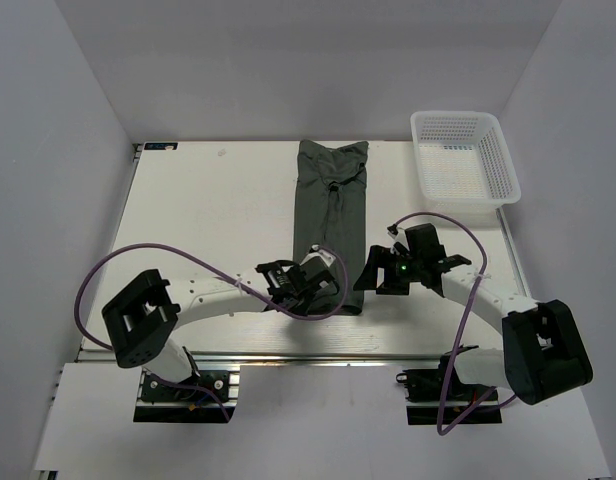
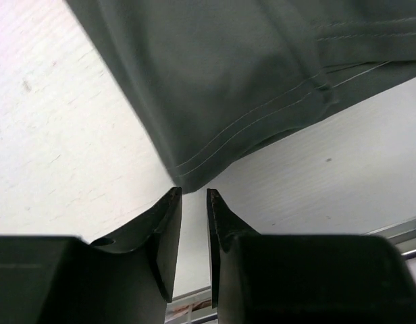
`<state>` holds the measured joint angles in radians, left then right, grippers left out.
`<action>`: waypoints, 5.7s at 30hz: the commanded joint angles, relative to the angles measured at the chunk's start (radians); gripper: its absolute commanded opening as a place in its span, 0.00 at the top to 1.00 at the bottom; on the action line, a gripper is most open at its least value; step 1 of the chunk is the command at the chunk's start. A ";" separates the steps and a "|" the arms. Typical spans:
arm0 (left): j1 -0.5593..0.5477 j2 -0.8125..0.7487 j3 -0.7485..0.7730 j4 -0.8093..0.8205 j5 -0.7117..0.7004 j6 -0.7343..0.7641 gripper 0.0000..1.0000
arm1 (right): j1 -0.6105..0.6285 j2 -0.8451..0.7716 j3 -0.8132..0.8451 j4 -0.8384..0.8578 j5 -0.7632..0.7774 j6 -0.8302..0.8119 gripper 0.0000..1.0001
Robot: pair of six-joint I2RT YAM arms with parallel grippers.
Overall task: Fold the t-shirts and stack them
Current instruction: Rotate the tshirt 90 degrees, then grab the bottom of the folded rectangular tshirt with both arms, then fold the folded rectangular tshirt in 1/3 of the way
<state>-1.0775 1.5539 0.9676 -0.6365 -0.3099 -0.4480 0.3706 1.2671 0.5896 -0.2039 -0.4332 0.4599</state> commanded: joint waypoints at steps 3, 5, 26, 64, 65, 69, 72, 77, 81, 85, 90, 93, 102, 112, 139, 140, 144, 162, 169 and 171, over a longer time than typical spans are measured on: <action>-0.006 -0.077 0.008 0.098 0.065 0.057 0.67 | 0.005 -0.001 0.006 0.020 -0.013 -0.017 0.17; -0.006 -0.089 0.017 0.098 0.074 0.057 0.67 | 0.001 -0.006 0.010 0.009 -0.007 -0.018 0.15; 0.014 0.153 0.022 0.463 0.195 0.098 0.77 | -0.004 -0.158 -0.004 -0.120 0.097 -0.010 0.10; 0.132 -0.164 -0.208 0.202 -0.012 -0.232 0.00 | 0.054 0.049 -0.043 0.018 -0.015 0.077 0.10; 0.133 -0.164 -0.208 0.218 0.001 -0.222 0.00 | 0.051 0.054 -0.050 0.021 -0.015 0.088 0.10; 0.133 -0.141 -0.254 0.346 0.080 -0.192 0.00 | 0.051 0.074 -0.063 0.050 0.001 0.106 0.10; 0.133 -0.108 -0.264 0.380 0.120 -0.178 0.03 | 0.050 0.106 -0.057 0.052 0.010 0.115 0.17; 0.133 -0.078 -0.288 0.380 0.170 -0.178 0.14 | 0.051 0.126 -0.074 0.095 -0.030 0.134 0.39; 0.133 -0.120 -0.346 0.443 0.230 -0.178 0.24 | 0.048 0.141 -0.099 0.146 -0.103 0.148 0.64; 0.133 -0.159 -0.377 0.508 0.299 -0.178 0.58 | 0.057 0.141 -0.114 0.193 -0.159 0.158 0.98; 0.113 -0.179 -0.343 0.497 0.394 -0.178 0.98 | 0.070 0.053 -0.143 0.166 -0.139 0.161 1.00; 0.113 -0.192 -0.343 0.477 0.442 -0.178 1.00 | 0.085 -0.012 -0.171 0.132 -0.115 0.163 1.00; 0.113 -0.334 -0.299 0.362 0.405 -0.178 1.00 | 0.111 -0.132 -0.197 0.070 -0.049 0.178 1.00; 0.186 -0.149 -0.017 0.216 0.206 -0.178 1.00 | 0.094 0.034 0.107 0.055 0.005 0.168 1.00; 0.599 0.399 0.631 0.209 0.443 0.003 1.00 | -0.102 0.649 0.941 -0.209 0.001 0.004 1.00; 0.613 0.409 0.654 0.218 0.443 0.003 1.00 | -0.105 0.658 0.952 -0.212 0.001 0.000 1.00; 0.634 0.446 0.674 0.271 0.492 0.034 1.00 | -0.130 0.712 1.030 -0.218 0.007 -0.007 1.00; 0.673 0.640 0.881 0.271 0.516 0.071 0.84 | -0.176 0.876 1.176 -0.147 -0.035 -0.026 1.00; 0.694 0.620 0.921 0.237 0.554 0.115 0.03 | -0.185 0.862 1.216 -0.178 -0.113 -0.121 0.35; 0.694 0.562 0.807 0.274 0.563 0.115 0.00 | -0.180 0.792 1.176 -0.169 -0.113 -0.136 0.18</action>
<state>-0.3832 2.2364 1.8576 -0.3767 0.2222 -0.3580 0.1890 2.1708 1.7817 -0.3901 -0.4984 0.3851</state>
